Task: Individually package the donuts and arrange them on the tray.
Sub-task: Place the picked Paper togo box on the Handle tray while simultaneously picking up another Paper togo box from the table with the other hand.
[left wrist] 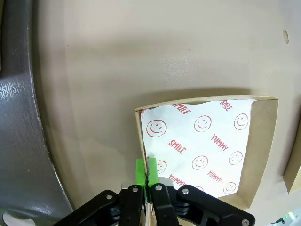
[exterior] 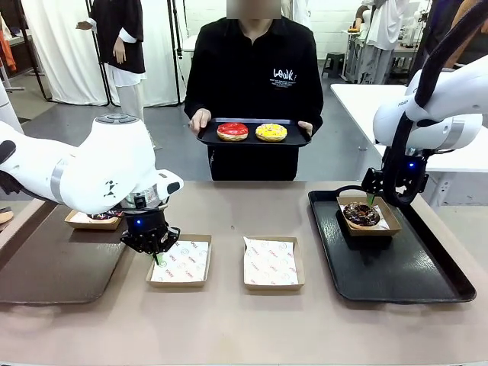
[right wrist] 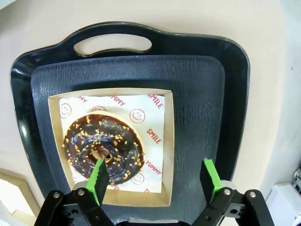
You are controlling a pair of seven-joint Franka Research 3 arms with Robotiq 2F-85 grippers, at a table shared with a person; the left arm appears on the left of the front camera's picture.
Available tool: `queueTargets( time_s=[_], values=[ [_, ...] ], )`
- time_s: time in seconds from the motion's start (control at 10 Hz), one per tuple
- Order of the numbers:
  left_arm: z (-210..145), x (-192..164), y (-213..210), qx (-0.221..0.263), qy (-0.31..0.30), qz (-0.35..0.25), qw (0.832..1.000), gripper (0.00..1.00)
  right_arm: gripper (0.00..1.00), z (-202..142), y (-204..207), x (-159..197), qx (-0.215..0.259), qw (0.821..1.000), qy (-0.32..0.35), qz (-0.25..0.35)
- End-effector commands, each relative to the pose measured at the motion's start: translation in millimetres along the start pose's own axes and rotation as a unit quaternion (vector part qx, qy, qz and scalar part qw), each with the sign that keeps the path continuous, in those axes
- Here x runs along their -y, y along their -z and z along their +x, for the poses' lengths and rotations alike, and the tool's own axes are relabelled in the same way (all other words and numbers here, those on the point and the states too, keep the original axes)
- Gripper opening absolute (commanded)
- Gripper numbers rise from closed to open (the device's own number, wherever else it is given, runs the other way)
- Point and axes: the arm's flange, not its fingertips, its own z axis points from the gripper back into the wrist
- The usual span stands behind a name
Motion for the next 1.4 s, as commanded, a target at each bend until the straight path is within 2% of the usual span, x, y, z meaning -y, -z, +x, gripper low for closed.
queueTargets(
  time_s=[0.0,0.1,0.2,0.4,0.5,0.6,0.8,1.0,1.3],
  values=[
    [0.2,-1.2,-2.7,0.004,0.006,0.000,1.000,0.00,1.00,-5.9,1.9,4.8,-0.001,1.000,-0.002,0.016],
    [0.1,-0.4,-4.4,0.002,0.010,-0.001,1.000,0.00,1.00,-8.6,-1.7,5.3,-0.002,1.000,0.001,0.021],
    [-0.2,4.4,-18.3,-0.017,0.050,0.000,0.999,0.00,1.00,-24.3,-19.5,5.9,0.008,0.999,-0.010,0.045],
    [14.2,10.1,-60.4,-0.008,0.070,-0.002,0.997,0.00,1.00,-60.2,-74.0,23.7,0.046,0.989,-0.018,0.137],
    [30.2,10.8,-83.8,-0.006,0.073,-0.008,0.997,0.00,1.00,-87.1,-105.6,44.7,0.064,0.978,-0.001,0.199],
    [39.4,11.3,-95.9,-0.003,0.073,-0.011,0.997,0.00,1.00,-104.1,-120.8,59.8,0.069,0.970,0.011,0.231],
    [63.9,18.1,-132.5,0.017,0.075,-0.011,0.997,0.00,1.00,-157.3,-148.7,115.9,0.118,0.933,0.028,0.338],
    [92.5,27.2,-160.8,0.028,0.071,-0.013,0.997,0.00,1.00,-191.4,-145.8,175.5,0.151,0.889,0.057,0.427],
    [118.5,37.6,-179.1,0.033,0.066,-0.018,0.997,0.00,1.00,-204.1,-113.7,234.7,0.171,0.853,0.049,0.490]
  ],
)
